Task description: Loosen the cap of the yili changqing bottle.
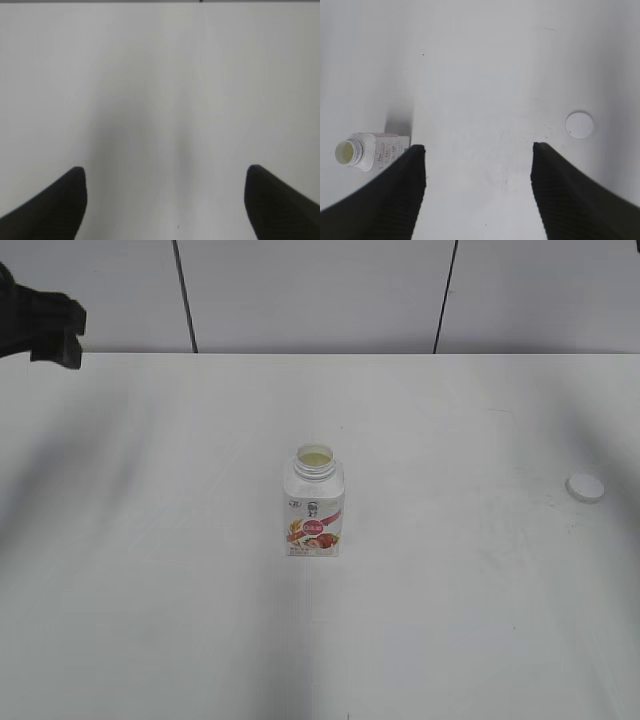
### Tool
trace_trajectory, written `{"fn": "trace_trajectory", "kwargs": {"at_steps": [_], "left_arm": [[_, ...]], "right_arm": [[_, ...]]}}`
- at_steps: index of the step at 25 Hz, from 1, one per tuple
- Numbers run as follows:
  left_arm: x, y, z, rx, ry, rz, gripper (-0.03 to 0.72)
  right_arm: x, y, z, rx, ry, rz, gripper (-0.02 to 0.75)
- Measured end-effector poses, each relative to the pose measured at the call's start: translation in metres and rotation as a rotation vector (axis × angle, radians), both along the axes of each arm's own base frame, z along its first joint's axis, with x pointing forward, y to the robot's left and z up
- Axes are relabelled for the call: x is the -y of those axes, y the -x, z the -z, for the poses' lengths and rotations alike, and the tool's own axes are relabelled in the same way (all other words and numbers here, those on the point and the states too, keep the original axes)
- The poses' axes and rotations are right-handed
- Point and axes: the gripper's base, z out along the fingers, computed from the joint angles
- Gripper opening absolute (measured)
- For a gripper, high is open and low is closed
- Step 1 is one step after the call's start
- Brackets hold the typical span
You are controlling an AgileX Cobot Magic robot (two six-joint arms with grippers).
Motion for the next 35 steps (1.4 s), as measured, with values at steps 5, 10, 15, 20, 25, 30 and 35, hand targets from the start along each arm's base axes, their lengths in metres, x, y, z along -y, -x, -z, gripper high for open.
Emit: {"fn": "trace_trajectory", "kwargs": {"at_steps": [5, 10, 15, 20, 25, 30, 35], "left_arm": [[-0.003, 0.027, 0.002, -0.237, -0.02, 0.01, 0.586], [-0.007, 0.054, -0.008, -0.381, -0.003, -0.025, 0.586], [-0.01, 0.078, -0.019, -0.476, 0.009, -0.053, 0.584], [-0.012, 0.095, -0.038, -0.426, 0.041, -0.031, 0.583], [-0.017, 0.13, -0.066, -0.3, 0.085, -0.007, 0.576], [-0.027, 0.177, -0.061, -0.242, 0.063, 0.042, 0.564], [-0.039, 0.229, -0.042, -0.165, 0.025, 0.112, 0.563]], "right_arm": [[0.002, 0.023, -0.022, 0.058, 0.059, 0.028, 0.522], [-0.002, 0.068, -0.027, 0.07, 0.069, 0.037, 0.522], [-0.007, 0.125, -0.011, 0.053, 0.079, 0.038, 0.522], [-0.012, 0.177, 0.01, 0.051, 0.103, 0.041, 0.522], [-0.015, 0.219, 0.023, 0.098, 0.12, 0.046, 0.522], [-0.013, 0.251, 0.035, 0.152, 0.192, 0.062, 0.522], [-0.015, 0.274, 0.054, 0.171, 0.207, 0.067, 0.522]]}}
